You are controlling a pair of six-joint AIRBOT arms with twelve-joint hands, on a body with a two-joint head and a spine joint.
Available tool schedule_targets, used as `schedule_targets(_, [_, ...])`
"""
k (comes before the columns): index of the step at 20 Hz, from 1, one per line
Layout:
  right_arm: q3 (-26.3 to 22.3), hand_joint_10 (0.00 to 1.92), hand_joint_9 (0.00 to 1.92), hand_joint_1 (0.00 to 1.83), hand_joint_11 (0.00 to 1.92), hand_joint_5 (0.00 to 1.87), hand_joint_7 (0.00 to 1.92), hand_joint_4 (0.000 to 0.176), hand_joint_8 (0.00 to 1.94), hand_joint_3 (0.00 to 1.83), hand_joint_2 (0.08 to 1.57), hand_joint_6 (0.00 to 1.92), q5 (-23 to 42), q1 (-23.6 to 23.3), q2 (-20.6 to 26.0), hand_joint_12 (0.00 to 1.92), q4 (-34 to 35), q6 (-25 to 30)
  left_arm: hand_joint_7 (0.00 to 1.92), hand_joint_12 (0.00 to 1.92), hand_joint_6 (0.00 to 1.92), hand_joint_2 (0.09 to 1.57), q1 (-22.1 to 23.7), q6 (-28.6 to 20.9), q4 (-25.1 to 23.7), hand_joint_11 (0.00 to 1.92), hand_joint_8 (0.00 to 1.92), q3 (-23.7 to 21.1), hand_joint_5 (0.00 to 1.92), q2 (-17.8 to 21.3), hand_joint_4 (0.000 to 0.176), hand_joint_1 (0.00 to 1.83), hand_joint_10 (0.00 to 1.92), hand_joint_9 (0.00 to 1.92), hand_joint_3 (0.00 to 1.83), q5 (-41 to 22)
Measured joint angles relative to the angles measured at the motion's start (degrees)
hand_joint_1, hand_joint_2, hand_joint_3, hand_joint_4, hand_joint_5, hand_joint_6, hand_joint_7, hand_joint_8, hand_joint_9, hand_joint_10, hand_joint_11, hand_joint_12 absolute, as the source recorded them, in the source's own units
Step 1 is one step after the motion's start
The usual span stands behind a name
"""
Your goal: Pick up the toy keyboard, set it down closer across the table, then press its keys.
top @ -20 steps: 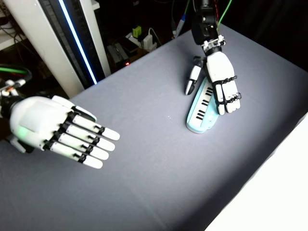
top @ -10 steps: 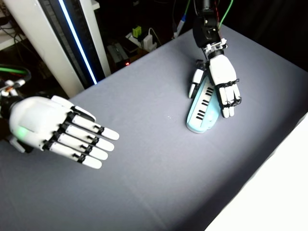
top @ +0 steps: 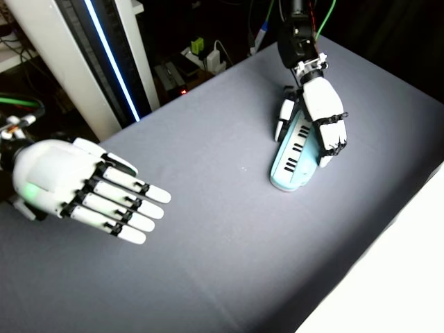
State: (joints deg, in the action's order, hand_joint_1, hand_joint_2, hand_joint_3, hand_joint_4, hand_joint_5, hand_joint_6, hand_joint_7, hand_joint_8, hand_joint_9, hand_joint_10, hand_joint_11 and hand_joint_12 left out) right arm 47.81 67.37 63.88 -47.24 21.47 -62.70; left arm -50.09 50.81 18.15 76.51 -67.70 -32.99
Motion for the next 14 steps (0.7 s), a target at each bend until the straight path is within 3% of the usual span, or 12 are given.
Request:
schedule_targets(2, [0.0,0.0,0.0,0.38,0.0,0.0,0.0,0.022,0.0,0.0,1.38,0.0,0.22,0.0,0.0,0.0,-0.02,0.09,0.17,1.72,1.28,1.13,0.44,-1.27,-4.57,0.3,1.15,-1.55,0.08,0.31,0.0,1.45,1.42,0.27,0.0,0.22])
schedule_targets(3, [-0.02,0.0,0.0,0.37,0.0,0.0,0.0,0.019,0.0,0.0,1.38,0.0,0.33,0.0,0.0,0.0,-0.04,0.15,0.17,1.7,1.33,1.12,0.61,-3.08,-8.0,0.28,1.24,-2.21,0.06,0.31,0.003,1.46,1.44,0.26,0.0,0.0])
schedule_targets(4, [-0.02,0.0,0.0,0.4,0.0,0.0,0.0,0.017,0.0,0.0,1.38,0.0,0.5,0.0,0.0,0.0,-0.04,0.37,0.18,1.87,1.35,1.19,1.01,-4.63,-10.84,0.42,1.52,-2.47,0.06,0.31,0.0,1.58,1.6,0.52,0.02,0.02])
schedule_targets(5, [-0.02,0.0,0.0,0.4,0.0,0.0,0.0,0.016,0.0,0.0,1.38,0.0,0.61,0.0,0.0,0.0,0.13,0.55,0.16,1.91,1.36,1.21,1.44,-6.14,-12.9,0.46,1.61,-2.78,0.06,0.28,0.0,1.6,1.63,0.58,0.02,-0.09])
schedule_targets(6, [0.0,0.0,0.0,0.4,0.0,0.0,0.0,0.0,0.0,0.0,1.38,0.0,0.81,0.0,0.0,0.0,0.22,0.87,0.17,1.89,1.25,1.17,1.97,-7.65,-15.06,0.51,1.48,-2.78,0.08,0.07,0.0,1.38,1.68,0.4,0.0,-0.61])
schedule_targets(7, [0.0,0.0,0.0,0.4,0.0,0.0,0.0,0.0,0.0,0.0,1.38,0.0,1.03,0.0,0.0,0.0,0.24,1.01,0.18,1.87,1.2,1.16,2.38,-9.46,-17.0,0.52,1.43,-2.75,0.09,-0.31,0.0,1.32,1.7,0.35,0.0,-1.14])
schedule_targets(9, [-0.07,0.0,0.0,0.4,0.0,0.0,0.0,0.0,0.0,0.01,1.39,0.0,1.88,0.0,0.0,0.0,0.11,1.2,0.15,1.69,1.13,1.14,3.72,-12.24,-21.75,0.33,1.36,-2.71,0.14,-1.62,0.0,1.38,1.55,0.25,0.0,-1.4])
schedule_targets(10, [-0.26,0.0,0.0,0.35,0.0,0.0,0.0,0.0,0.0,0.02,1.42,0.0,2.4,0.0,0.09,0.0,0.15,1.31,0.18,1.73,1.1,1.19,4.87,-13.75,-24.98,0.41,1.45,-2.29,0.18,-3.04,0.0,1.56,1.58,0.54,0.01,-1.01])
schedule_targets(11, [-0.31,0.0,0.0,0.24,0.0,0.0,0.0,0.019,0.0,0.03,1.48,0.0,2.71,0.0,0.13,0.0,0.09,1.36,0.17,1.77,1.06,1.22,5.66,-14.82,-27.17,0.37,1.43,-1.88,0.19,-4.33,0.0,1.59,1.63,0.57,0.01,-0.59])
schedule_targets(12, [-0.42,0.0,0.0,0.19,0.0,0.0,0.0,0.029,0.0,0.03,1.51,0.0,3.13,0.0,0.15,0.0,-0.09,1.49,0.19,1.78,1.07,1.22,7.13,-17.25,-30.4,0.35,1.34,-0.92,0.2,-6.75,0.013,1.59,1.63,0.58,0.0,0.13])
schedule_targets(13, [-0.48,0.0,0.0,0.13,0.0,0.0,0.0,0.014,0.0,0.02,1.55,0.0,3.26,0.07,0.26,0.0,-0.11,1.86,0.24,1.63,1.16,1.14,8.11,-18.36,-32.83,0.43,1.1,0.0,0.15,-8.7,0.018,1.38,1.39,0.37,0.0,0.85])
schedule_targets(14, [-0.48,0.0,0.0,0.13,0.0,0.0,0.0,0.014,0.0,0.02,1.55,0.0,3.41,0.07,0.26,0.0,-0.2,1.97,0.24,1.63,1.16,1.14,8.52,-19.08,-33.59,0.43,1.1,0.66,0.15,-9.92,0.018,1.38,1.39,0.37,0.0,1.18])
